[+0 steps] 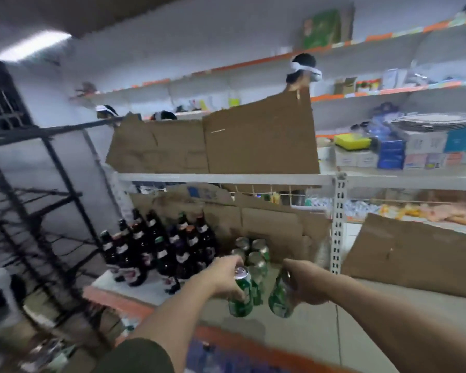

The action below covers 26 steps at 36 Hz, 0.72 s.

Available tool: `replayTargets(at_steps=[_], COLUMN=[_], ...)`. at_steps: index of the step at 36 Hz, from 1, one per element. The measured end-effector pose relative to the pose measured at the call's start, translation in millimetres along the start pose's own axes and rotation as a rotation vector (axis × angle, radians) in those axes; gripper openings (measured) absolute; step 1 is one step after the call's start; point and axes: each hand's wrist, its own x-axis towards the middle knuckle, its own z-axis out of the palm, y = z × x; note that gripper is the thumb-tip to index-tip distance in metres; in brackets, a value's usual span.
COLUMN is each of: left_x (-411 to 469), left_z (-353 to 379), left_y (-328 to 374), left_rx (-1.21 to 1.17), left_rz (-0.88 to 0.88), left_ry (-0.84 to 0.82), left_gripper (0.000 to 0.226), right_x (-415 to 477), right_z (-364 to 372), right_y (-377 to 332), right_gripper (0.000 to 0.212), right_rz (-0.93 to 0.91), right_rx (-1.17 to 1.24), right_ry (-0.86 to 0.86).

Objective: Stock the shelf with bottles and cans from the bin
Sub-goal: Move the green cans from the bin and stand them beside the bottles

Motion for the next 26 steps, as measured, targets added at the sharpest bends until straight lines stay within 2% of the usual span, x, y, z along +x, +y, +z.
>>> replayTargets(at_steps=[4,8,10,13,16,19,20,21,22,24,26], left_x=[-11,-4,4,17,31,42,46,50,53,60,66], left_z=[-5,-1,3,8,12,17,19,21,23,25,26], left_y=[-54,-83,-90,-92,-92,-92,-94,-96,-98,-103,-109], left_rx=[-0.063,-0.111,-0.13,-0.165,-0.196,-0.177,-0.151,-0.124,-0.098,-0.066,-0.046], left_rz=[-0.027,-0.043,-0.032,-0.009,-0.012,-0.01,-0.01,-0.013,-0.012,-0.006,0.006], left_ry=[0.024,0.005,0.007,0.005,0.011,0.002,-0.004,-0.011,-0.021,-0.05,-0.069], left_gripper=[0.08,0.077,0.075,0.085,0.092,0.099,0.103,0.106,0.105,0.096,0.094], right_x=[24,35,41,47,54,68,72,78,93,103,103], right_z=[21,34,40,40,40,49,51,56,74,93,95], right_y=[-41,-60,-64,-69,-67,-55,-51,-48,-30,-20,-28], right_gripper=[0.055,0.044,0.048,0.053,0.048,0.048,0.043,0.044,0.055,0.069,0.055], right_rz=[0.016,0.051,0.072,0.078,0.111,0.17,0.133,0.149,0.211,0.185,0.229], right_rx=[0.079,0.1,0.112,0.115,0.145,0.203,0.112,0.183,0.36,0.633,0.654], right_ry=[-0.018,-0.011,0.002,0.007,0.012,-0.051,-0.046,-0.016,-0.019,-0.098,-0.146])
